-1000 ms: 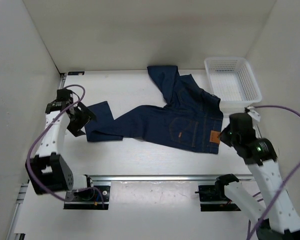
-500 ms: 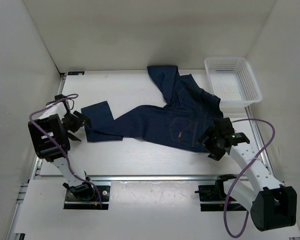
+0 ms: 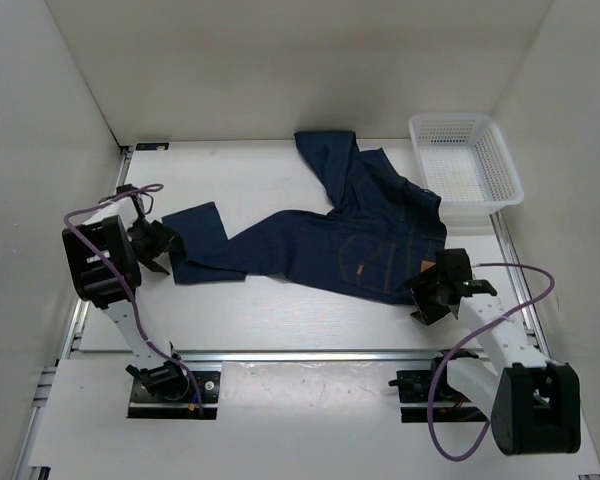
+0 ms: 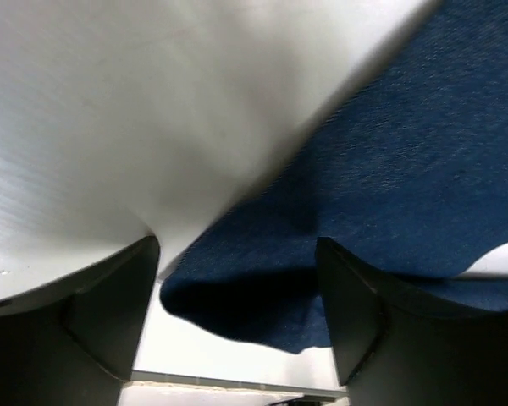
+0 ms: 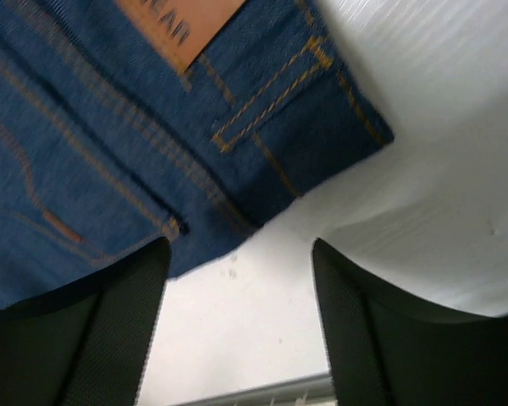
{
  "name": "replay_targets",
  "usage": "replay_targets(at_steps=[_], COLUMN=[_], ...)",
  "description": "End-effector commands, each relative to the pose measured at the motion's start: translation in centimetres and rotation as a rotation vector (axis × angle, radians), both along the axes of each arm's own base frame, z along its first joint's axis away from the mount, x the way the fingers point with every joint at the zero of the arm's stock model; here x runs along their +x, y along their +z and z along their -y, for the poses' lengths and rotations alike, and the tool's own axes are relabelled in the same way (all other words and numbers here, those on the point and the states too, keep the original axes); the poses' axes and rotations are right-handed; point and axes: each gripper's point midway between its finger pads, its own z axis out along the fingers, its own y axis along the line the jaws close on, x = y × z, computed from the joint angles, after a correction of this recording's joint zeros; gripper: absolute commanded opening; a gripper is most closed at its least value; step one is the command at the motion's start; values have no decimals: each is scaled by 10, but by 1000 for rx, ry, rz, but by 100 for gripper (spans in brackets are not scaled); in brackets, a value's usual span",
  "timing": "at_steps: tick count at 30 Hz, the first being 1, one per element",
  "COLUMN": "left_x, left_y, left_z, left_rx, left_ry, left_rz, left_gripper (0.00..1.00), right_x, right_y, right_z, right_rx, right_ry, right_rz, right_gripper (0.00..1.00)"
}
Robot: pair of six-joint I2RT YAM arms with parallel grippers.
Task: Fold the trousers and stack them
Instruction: Flatten the trousers out
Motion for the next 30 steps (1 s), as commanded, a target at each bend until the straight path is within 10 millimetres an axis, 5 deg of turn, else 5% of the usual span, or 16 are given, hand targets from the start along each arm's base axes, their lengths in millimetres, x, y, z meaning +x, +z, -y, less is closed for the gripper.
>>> replay_targets(at_steps=[1,3,4,6,7,9,13,17,18,21,22,24,26,28,30], left_x=[19,24,26,29,29,27,28,34,32,40,36,39,38,32,23], left_y=[-7,-1,7,14,16,22,38,81,101,169,185,233,254,260,244], left_z=[2,0,0,-5,-7,-13,-32,-51,-54,-74,-76,-83,-83,-83,-83], left_rx=[-2,6,13,19,30,47,61,102,115,173,181,226,229,234,220], left_ry=[-39,-48,-48,-38,-36,-35,25,76,85,135,144,168,169,177,189], left_rz=[59,81,104,120,115,122,155,235,264,403,418,528,588,595,553], left_gripper=[72,58,30,10,10,10,10,10,10,10,10,10,10,10,10], right_x=[25,26,34,40,48,57,88,111,119,123,131,126,119,107,91], right_y=[0,-10,-10,-15,-11,-12,21,86,119,173,210,236,265,260,249], right_z=[11,13,15,17,17,24,32,44,50,63,67,74,79,82,82], right_rx=[-46,-58,-64,-70,-68,-108,-152,-201,-227,-255,-282,-305,-347,-367,-371], right_ry=[-54,-58,-79,-79,-79,-66,-23,9,19,28,45,48,48,43,40], right_rz=[41,24,45,43,59,53,130,265,331,424,499,530,585,549,522], right_gripper=[71,65,54,41,22,1,1,1,1,1,1,1,1,1,1])
